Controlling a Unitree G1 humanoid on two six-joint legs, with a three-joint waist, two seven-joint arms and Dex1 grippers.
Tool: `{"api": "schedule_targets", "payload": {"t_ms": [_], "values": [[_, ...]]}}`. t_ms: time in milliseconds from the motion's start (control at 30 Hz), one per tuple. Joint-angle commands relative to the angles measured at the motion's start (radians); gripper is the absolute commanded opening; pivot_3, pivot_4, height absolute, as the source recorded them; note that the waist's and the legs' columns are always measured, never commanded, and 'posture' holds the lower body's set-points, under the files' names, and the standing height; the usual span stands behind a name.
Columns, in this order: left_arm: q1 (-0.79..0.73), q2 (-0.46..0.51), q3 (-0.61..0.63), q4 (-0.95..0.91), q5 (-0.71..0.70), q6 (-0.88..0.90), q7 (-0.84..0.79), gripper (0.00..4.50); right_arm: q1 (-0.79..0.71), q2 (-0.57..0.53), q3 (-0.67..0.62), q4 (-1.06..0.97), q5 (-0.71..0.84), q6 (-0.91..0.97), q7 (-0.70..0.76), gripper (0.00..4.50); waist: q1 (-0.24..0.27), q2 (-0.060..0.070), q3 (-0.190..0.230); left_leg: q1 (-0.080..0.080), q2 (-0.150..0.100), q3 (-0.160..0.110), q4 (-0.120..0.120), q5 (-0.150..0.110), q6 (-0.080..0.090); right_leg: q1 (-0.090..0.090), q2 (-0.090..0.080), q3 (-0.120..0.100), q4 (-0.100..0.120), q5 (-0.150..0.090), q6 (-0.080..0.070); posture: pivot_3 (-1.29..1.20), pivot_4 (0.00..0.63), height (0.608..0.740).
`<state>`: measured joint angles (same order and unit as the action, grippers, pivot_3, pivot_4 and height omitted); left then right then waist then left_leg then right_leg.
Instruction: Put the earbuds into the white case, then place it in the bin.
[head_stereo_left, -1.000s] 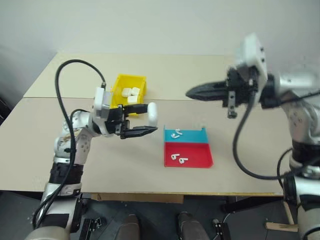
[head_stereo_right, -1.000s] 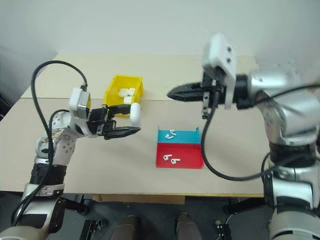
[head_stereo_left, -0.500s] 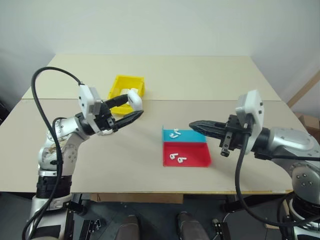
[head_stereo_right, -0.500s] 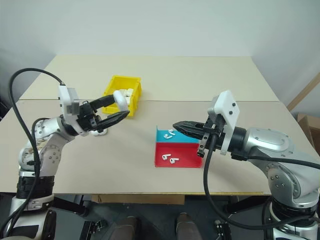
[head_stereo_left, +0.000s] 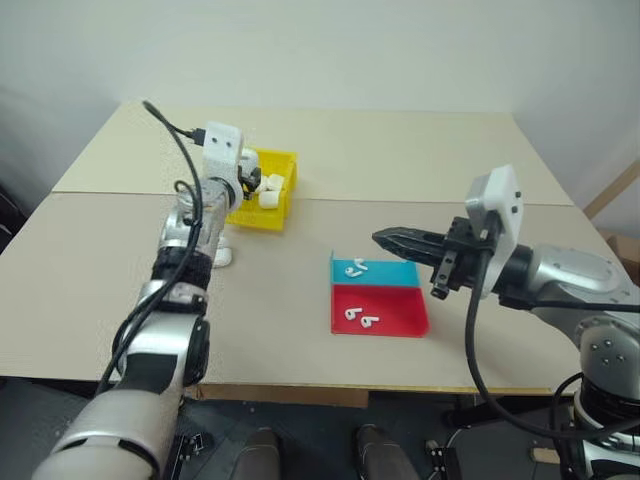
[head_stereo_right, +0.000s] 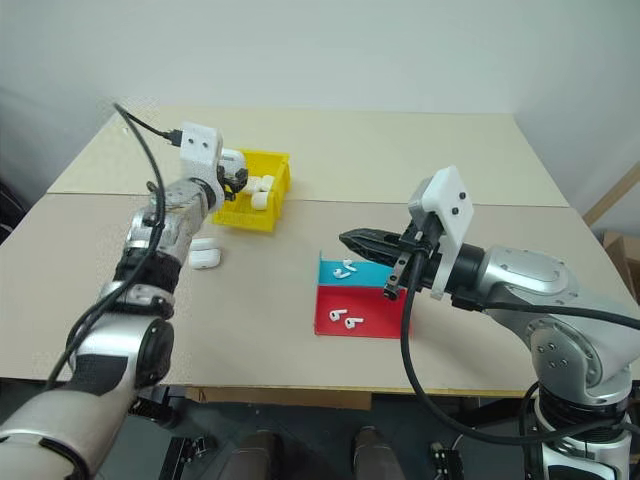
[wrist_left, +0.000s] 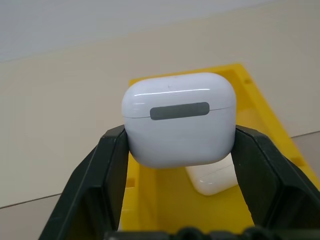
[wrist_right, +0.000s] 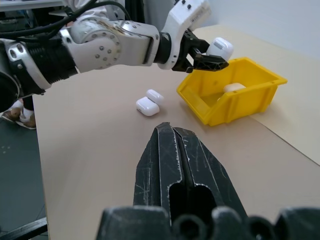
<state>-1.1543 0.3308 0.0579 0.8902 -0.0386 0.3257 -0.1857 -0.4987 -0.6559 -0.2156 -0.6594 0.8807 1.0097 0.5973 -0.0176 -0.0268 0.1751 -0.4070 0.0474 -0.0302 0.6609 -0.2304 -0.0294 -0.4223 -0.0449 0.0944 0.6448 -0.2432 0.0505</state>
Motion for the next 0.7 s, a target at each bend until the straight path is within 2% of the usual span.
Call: {"api": "schedule_targets", "payload": {"t_ms": [33, 133, 333, 500, 700], "values": [[-0.069, -0.014, -0.010, 0.111, 0.026, -0.106, -0.012, 3.52, -0.012, -0.013, -0.036, -0.032, 0.044, -0.027, -0.019, 0.00, 0.001, 0.000, 0.000, 0.000, 0.000, 0.000, 0.000, 0.000, 0.000, 0.000, 0.000, 0.000, 0.000, 0.000, 0.000, 0.00, 0.150, 0.740], [-0.079, -0.018, -0.007, 0.151, 0.031, -0.162, -0.007, 4.44, -0.007, -0.018, -0.039, -0.036, 0.059, -0.029, -0.030, 0.00, -0.001, 0.000, 0.000, 0.000, 0.000, 0.000, 0.000, 0.000, 0.000, 0.000, 0.000, 0.000, 0.000, 0.000, 0.000, 0.00, 0.150, 0.740], [-0.011, 0.028, 0.023, 0.031, 0.000, -0.167, -0.068, 4.48, 0.007, -0.030, -0.055, -0.025, 0.105, -0.031, -0.049, 0.00, -0.002, 0.000, 0.000, 0.000, 0.000, 0.000, 0.000, 0.000, 0.000, 0.000, 0.000, 0.000, 0.001, 0.000, 0.000, 0.00, 0.150, 0.740], [0.213, 0.110, 0.060, -0.382, -0.133, -0.122, -0.311, 4.48, 0.042, -0.052, -0.042, -0.009, 0.071, -0.064, -0.030, 0.00, -0.007, 0.000, 0.000, 0.000, 0.000, 0.000, 0.000, 0.000, 0.000, -0.001, 0.000, 0.001, 0.002, 0.000, 0.000, 0.00, 0.150, 0.740], [0.482, 0.277, 0.077, -0.787, -0.303, -0.019, -0.618, 4.48, 0.117, -0.081, -0.009, 0.037, -0.034, -0.165, 0.033, 0.00, -0.008, 0.000, 0.000, 0.001, 0.001, 0.001, 0.000, 0.001, -0.001, 0.000, 0.000, 0.001, 0.003, 0.000, 0.000, 0.00, 0.150, 0.740]]}}
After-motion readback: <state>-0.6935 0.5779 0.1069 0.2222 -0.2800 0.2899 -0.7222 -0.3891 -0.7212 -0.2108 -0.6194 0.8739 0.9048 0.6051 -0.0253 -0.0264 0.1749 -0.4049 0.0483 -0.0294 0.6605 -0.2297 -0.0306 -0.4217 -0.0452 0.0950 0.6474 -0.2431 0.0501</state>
